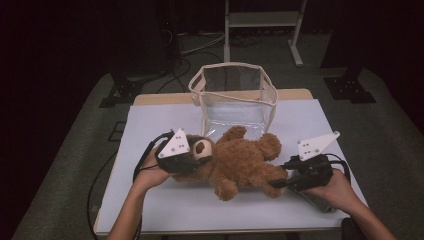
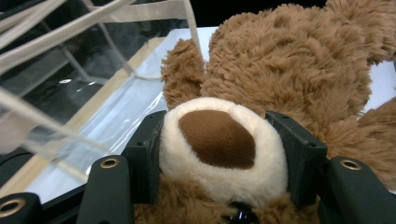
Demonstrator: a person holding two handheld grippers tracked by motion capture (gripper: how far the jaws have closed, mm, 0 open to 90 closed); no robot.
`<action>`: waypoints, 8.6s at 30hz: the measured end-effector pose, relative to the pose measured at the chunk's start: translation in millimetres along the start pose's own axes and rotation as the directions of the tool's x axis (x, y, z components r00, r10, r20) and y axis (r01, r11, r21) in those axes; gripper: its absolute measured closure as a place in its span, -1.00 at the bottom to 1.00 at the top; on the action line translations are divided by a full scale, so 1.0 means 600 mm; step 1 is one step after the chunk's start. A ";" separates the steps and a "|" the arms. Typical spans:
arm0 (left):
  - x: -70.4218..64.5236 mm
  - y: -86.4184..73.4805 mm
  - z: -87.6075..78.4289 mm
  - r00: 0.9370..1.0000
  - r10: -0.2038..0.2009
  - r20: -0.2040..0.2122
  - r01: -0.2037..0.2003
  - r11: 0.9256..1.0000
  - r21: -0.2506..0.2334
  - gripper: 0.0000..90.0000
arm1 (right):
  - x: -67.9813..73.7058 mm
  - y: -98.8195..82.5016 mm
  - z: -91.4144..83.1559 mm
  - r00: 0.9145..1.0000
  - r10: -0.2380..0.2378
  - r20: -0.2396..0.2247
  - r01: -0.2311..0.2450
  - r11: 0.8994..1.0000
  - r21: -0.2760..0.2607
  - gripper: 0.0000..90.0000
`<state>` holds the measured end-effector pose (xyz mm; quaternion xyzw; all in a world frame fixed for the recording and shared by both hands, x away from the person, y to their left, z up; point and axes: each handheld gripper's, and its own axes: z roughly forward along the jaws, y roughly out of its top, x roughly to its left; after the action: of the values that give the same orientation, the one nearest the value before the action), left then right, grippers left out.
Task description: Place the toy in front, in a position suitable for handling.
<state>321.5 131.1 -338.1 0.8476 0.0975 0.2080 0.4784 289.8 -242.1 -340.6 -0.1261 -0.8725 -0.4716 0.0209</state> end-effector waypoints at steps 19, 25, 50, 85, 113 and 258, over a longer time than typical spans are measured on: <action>-0.034 -0.045 0.071 0.995 -0.058 0.086 0.052 0.996 0.069 -0.15 | -0.013 -0.112 -0.005 0.992 0.129 0.000 -0.129 0.991 -0.016 -0.23; -0.038 -0.046 0.066 0.994 -0.037 0.103 0.030 0.997 0.066 -0.22 | -0.010 -0.124 -0.046 0.986 0.156 0.054 -0.153 0.987 -0.056 -0.40; -0.041 -0.046 0.021 0.991 0.002 0.130 -0.010 0.998 0.057 -0.62 | -0.106 -0.215 -0.027 0.898 0.220 0.381 -0.261 0.963 0.059 -0.46; -0.044 -0.072 0.047 0.991 -0.036 0.125 0.023 0.995 0.100 -0.71 | -0.077 -0.171 -0.097 0.937 0.208 0.280 -0.191 0.978 -0.088 0.72; -0.042 -0.069 0.051 0.991 -0.041 0.129 0.029 0.995 0.098 -0.48 | -0.037 -0.023 0.039 0.998 -0.039 0.050 0.040 0.999 -0.008 0.71; -0.035 -0.067 0.044 0.994 -0.030 0.107 0.020 0.995 0.096 -0.42 | -0.041 0.057 0.143 0.999 -0.038 -0.010 0.039 0.994 0.102 0.74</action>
<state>316.1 124.2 -389.9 0.8781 0.0916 0.1507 0.4448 328.7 -158.1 -363.8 -0.1059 -0.8977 -0.4271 0.0219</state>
